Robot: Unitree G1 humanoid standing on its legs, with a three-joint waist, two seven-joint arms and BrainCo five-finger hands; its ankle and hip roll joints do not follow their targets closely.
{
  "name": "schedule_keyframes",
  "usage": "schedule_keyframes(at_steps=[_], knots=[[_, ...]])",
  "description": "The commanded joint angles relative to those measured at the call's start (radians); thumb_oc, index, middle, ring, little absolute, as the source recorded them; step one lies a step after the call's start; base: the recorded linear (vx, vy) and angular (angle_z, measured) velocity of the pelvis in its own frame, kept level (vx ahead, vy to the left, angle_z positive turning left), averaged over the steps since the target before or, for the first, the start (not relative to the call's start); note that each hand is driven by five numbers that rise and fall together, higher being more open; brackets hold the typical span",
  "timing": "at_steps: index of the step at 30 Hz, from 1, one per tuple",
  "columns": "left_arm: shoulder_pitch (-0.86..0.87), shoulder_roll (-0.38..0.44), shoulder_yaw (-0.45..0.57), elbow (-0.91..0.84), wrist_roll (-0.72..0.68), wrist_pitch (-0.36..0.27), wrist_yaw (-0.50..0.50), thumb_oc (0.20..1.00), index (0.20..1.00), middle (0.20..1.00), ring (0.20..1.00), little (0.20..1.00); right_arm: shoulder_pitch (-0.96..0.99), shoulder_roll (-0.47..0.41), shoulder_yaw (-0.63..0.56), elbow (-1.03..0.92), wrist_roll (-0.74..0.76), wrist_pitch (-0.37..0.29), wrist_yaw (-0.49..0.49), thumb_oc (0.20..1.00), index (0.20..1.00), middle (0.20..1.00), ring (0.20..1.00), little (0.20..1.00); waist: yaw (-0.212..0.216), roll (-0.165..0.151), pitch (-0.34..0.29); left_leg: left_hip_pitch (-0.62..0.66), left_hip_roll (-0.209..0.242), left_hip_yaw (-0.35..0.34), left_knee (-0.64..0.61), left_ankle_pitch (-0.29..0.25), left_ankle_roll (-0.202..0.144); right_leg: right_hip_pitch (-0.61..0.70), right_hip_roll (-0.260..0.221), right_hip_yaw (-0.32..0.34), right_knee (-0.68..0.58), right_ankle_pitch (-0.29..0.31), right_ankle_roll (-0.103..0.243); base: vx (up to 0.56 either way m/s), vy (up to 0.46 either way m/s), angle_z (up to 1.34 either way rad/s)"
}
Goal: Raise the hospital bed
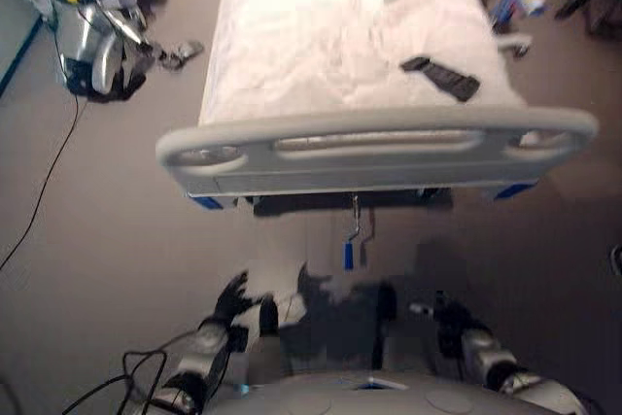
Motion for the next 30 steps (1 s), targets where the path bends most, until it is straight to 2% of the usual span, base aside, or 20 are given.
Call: schedule_keyframes(at_steps=[1,2,7,8,9,12,15,20,30], knots=[[-0.088,0.042,-0.005,-0.122,-0.074,-0.071,0.037,1.000,1.000,1.000,1.000,1.000,-0.101,0.000,0.026,-0.008,0.032,-0.035,-0.034,1.000,1.000,1.000,1.000,1.000,0.007,-0.033,0.076,-0.045,-0.022,-0.018,0.076,0.013,0.036,-0.036,-0.035,0.020,0.176,-0.120,0.038,-0.18,0.032,-0.05],[-0.105,0.057,-0.017,-0.213,-0.071,-0.096,0.058,1.000,1.000,1.000,1.000,1.000,-0.129,0.005,0.035,-0.010,0.030,-0.035,-0.044,1.000,1.000,1.000,1.000,1.000,0.010,-0.028,0.091,-0.073,-0.023,-0.016,0.084,0.014,0.036,-0.071,-0.033,0.028,0.190,-0.119,0.038,-0.14,0.019,-0.07],[-0.160,0.099,-0.066,-0.542,-0.138,-0.131,0.034,1.000,1.000,1.000,1.000,1.000,-0.260,0.004,0.075,0.000,0.033,-0.035,-0.070,1.000,1.000,1.000,1.000,1.000,0.018,-0.004,0.164,-0.181,-0.018,-0.003,0.123,0.021,0.032,-0.214,-0.039,0.058,0.250,-0.113,0.039,-0.12,0.014,-0.11],[-0.185,0.128,-0.062,-0.660,-0.136,-0.140,0.045,1.000,1.000,1.000,1.000,1.000,-0.286,0.008,0.077,-0.021,0.061,-0.042,-0.075,1.000,1.000,1.000,1.000,1.000,0.021,0.003,0.185,-0.229,-0.021,-0.005,0.136,0.025,0.032,-0.270,-0.039,0.067,0.270,-0.111,0.039,-0.09,0.004,-0.12],[-0.185,0.129,-0.062,-0.662,-0.136,-0.139,0.045,1.000,1.000,1.000,1.000,1.000,-0.287,0.008,0.077,-0.021,0.061,-0.042,-0.075,1.000,1.000,1.000,1.000,1.000,0.021,0.002,0.183,-0.233,-0.021,-0.005,0.138,0.024,0.032,-0.274,-0.039,0.067,0.273,-0.111,0.039,-0.09,-0.002,-0.13],[-0.221,0.204,-0.070,-0.829,-0.097,-0.148,0.046,1.000,1.000,1.000,1.000,1.000,-0.337,0.009,0.070,-0.057,0.123,-0.053,-0.079,1.000,1.000,1.000,1.000,1.000,0.021,0.015,0.221,-0.308,-0.025,-0.008,0.157,0.032,0.031,-0.354,-0.043,0.077,0.303,-0.107,0.042,-0.07,0.003,-0.05],[-0.266,0.264,-0.078,-0.951,-0.068,-0.163,0.060,1.000,1.000,1.000,1.000,1.000,-0.388,0.018,0.075,-0.094,0.205,-0.067,-0.076,1.000,1.000,1.000,1.000,1.000,0.023,0.018,0.221,-0.398,-0.029,-0.013,0.169,0.041,0.030,-0.444,-0.047,0.078,0.323,-0.100,0.042,-0.02,-0.001,0.01],[-0.321,0.284,-0.067,-1.092,-0.076,-0.176,0.111,1.000,1.000,1.000,1.000,1.000,-0.484,0.055,0.107,-0.172,0.328,-0.087,-0.091,1.000,1.000,1.000,1.000,1.000,0.034,0.001,0.221,-0.515,-0.034,-0.022,0.161,0.057,0.020,-0.550,-0.048,0.068,0.318,-0.085,0.041,-0.01,-0.035,0.07],[-0.349,0.282,-0.058,-1.144,-0.030,-0.162,0.166,1.000,1.000,1.000,1.000,1.000,-0.620,0.067,0.116,-0.209,0.472,-0.106,-0.094,1.000,1.000,1.000,1.000,1.000,0.055,-0.015,0.221,-0.595,-0.041,-0.040,0.157,0.057,0.018,-0.602,-0.053,0.043,0.291,-0.069,0.038,0.03,-0.013,0.08]])
